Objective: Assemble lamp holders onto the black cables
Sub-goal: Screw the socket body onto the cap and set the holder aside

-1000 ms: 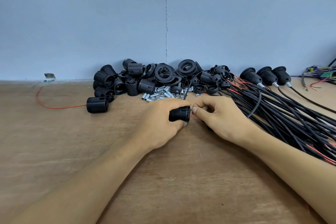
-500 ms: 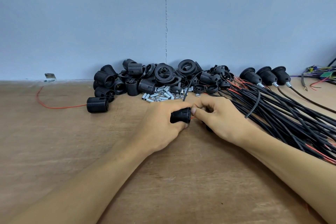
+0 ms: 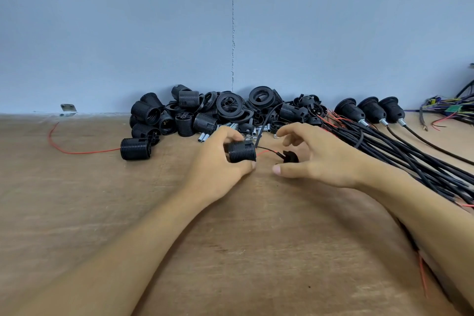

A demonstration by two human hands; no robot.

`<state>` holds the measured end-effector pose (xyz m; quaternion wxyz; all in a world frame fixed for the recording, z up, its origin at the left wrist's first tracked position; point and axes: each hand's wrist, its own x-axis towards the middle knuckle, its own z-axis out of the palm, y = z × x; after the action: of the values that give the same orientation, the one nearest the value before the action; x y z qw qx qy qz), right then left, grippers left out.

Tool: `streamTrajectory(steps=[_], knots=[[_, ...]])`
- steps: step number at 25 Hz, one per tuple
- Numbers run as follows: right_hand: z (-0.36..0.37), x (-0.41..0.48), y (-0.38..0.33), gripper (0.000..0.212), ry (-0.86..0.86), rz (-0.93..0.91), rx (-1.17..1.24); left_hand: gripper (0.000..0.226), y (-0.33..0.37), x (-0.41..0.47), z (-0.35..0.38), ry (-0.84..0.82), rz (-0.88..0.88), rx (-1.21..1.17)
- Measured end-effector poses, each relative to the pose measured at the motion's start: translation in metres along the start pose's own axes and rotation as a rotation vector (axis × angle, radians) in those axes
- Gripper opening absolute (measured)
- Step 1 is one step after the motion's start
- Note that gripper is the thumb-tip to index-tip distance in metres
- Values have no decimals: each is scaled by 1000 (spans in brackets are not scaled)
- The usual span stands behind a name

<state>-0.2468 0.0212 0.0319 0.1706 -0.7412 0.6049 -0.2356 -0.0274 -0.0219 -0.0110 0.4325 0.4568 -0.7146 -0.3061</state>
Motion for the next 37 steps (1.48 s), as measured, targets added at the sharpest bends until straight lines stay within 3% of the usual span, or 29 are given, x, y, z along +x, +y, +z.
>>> streamTrajectory(steps=[2, 6, 8, 10, 17, 22, 26, 29, 32, 37], knots=[[-2, -1, 5, 55, -30, 47, -8, 38, 1, 1, -3, -9, -59, -150], [11, 0, 8, 35, 95, -38, 88, 20, 5, 1, -7, -57, -78, -308], [18, -1, 3, 28, 118, -187, 47, 26, 6, 0, -5, -106, -76, -315], [24, -2, 1, 34, 123, -263, 28, 36, 6, -1, -1, -126, -88, -326], [28, -3, 1, 54, 231, -200, 123, 33, 2, 1, -3, -183, -113, -377], [28, -2, 0, 43, 228, -164, 260, 12, 3, 6, -9, -250, -155, -434], [26, -3, -3, 28, 234, -155, 368, 18, 5, 9, -13, -307, -204, -471], [26, -6, -8, 30, 300, -201, 258, 33, 5, 8, -8, -255, -202, -418], [24, -6, -10, 36, 250, -226, 194, 47, 6, 9, -2, -159, -214, -378], [26, -4, -8, 38, 272, -240, 143, 39, 3, 10, 0, -127, -223, -371]])
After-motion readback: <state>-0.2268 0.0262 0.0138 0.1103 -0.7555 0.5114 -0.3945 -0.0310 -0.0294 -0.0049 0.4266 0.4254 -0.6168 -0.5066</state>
